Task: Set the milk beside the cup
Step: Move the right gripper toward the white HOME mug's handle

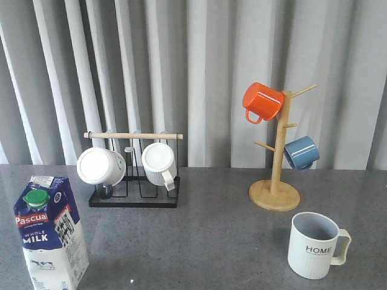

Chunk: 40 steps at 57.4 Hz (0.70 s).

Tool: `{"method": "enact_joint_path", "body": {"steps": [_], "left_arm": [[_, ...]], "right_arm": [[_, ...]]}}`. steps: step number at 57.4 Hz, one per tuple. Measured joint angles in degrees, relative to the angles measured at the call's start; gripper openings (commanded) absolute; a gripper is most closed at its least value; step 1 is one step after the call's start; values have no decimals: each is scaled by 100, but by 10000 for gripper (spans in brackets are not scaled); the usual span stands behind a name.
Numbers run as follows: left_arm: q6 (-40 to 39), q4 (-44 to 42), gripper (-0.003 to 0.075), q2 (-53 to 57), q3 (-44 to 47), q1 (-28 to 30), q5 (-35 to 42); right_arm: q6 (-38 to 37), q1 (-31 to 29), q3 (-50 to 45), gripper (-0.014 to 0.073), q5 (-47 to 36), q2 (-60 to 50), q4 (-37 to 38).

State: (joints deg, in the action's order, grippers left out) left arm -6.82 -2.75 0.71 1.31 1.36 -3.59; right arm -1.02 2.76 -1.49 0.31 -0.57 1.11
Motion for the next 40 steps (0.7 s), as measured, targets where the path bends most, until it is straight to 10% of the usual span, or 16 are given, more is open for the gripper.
{"method": "enact_joint_path", "body": {"steps": [40], "left_arm": [[0,0,-6,0,0,0,0]], "right_arm": [[0,0,0,-9,0,0,0]]}}
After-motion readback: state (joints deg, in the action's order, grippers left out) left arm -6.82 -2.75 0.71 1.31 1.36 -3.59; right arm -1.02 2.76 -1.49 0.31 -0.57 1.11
